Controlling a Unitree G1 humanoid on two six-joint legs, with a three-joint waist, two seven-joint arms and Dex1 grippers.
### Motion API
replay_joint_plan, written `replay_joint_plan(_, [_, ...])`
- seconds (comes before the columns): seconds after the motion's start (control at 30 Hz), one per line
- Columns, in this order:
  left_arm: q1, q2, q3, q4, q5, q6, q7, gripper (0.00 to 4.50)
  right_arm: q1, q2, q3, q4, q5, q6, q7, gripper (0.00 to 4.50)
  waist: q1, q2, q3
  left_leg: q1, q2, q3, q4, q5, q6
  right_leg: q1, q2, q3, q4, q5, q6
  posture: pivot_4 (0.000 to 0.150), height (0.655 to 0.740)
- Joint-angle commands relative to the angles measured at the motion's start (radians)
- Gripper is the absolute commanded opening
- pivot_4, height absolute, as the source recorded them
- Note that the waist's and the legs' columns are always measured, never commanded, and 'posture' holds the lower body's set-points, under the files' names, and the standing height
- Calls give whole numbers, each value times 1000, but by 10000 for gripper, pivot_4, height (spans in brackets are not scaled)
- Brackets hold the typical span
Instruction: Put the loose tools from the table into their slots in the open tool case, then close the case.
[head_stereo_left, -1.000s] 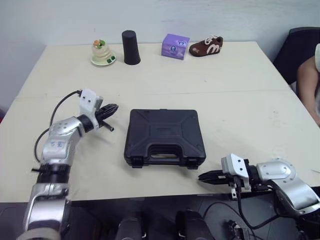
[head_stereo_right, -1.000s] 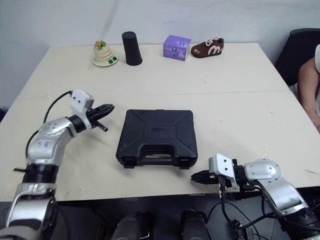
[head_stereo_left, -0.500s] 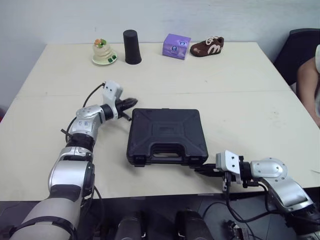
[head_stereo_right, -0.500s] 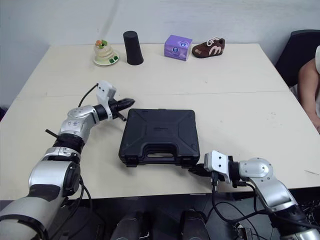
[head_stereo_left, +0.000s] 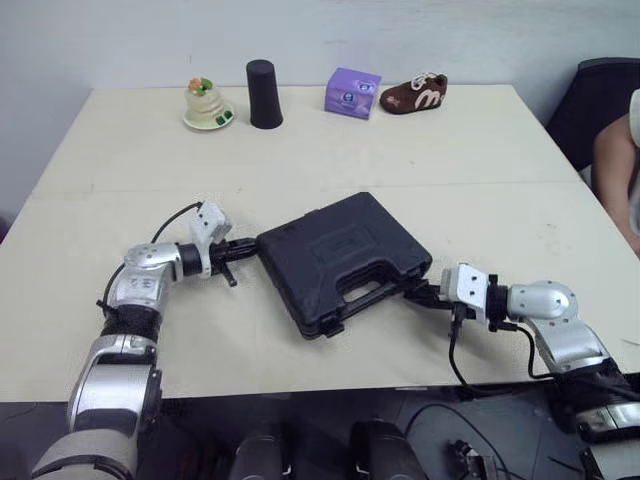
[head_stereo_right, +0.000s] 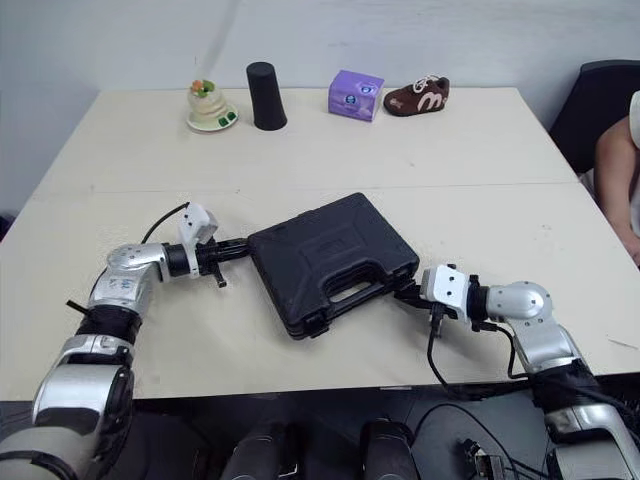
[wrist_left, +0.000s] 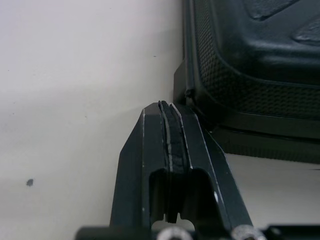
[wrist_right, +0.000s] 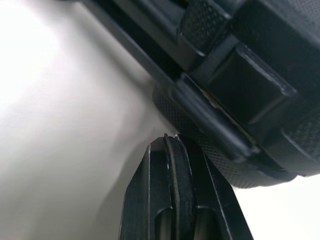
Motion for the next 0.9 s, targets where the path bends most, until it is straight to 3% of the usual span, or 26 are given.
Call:
replay_joint_plan(0.03, [66, 36, 25, -175, -31, 38, 4, 283, -4, 8, -20, 55, -28, -18, -32, 0, 0, 0, 0, 0, 0, 0, 0, 0, 0, 0, 0, 0, 1, 0, 0, 1500, 7400])
replay_joint_plan(0.2, [168, 104, 102, -365, -80, 117, 40, 283, 68, 1, -53, -15, -5, 14, -70, 0, 2, 0, 0, 0, 1, -1, 1, 0, 0, 0, -1, 0, 1, 0, 0, 1500, 7400])
replay_joint_plan(0.37, [183, 116, 256, -526, -296, 295, 62, 283, 193, 28, -175, -216, 145, 209, -158, 0, 8, 0, 0, -1, 0, -3, 0, 0, 0, 1, -1, 0, 0, 0, 0, 1500, 7400])
replay_joint_plan(0.47, [132, 78, 174, -707, -350, 394, 73, 283, 317, 48, -250, -376, 248, 364, -222, 0, 18, 0, 0, -2, -1, -6, 1, 0, 0, 2, -3, 0, 0, 0, 0, 1500, 7400])
replay_joint_plan(0.57, [57, 16, 18, -788, -300, 431, 86, 283, 386, 69, -274, -442, 259, 336, -222, 0, 27, 0, 0, -1, -2, -7, 1, 0, 1, 4, -2, 2, 0, 0, 0, 1500, 7400])
replay_joint_plan(0.77, [-138, -192, -183, -612, -181, 381, 141, 283, 429, 87, -249, -503, 223, 335, -249, 0, 29, 0, 0, -1, -2, -4, 0, 0, 0, 2, 2, 0, -7, 0, 1, 1500, 7400])
replay_joint_plan(0.9, [-290, -334, -303, -279, -25, 214, 160, 283, 433, 98, -248, -514, 203, 324, -269, 0, 31, 0, 0, -1, -4, -2, -1, 0, 0, 1, 3, 1, -7, 0, 1, 1500, 7400])
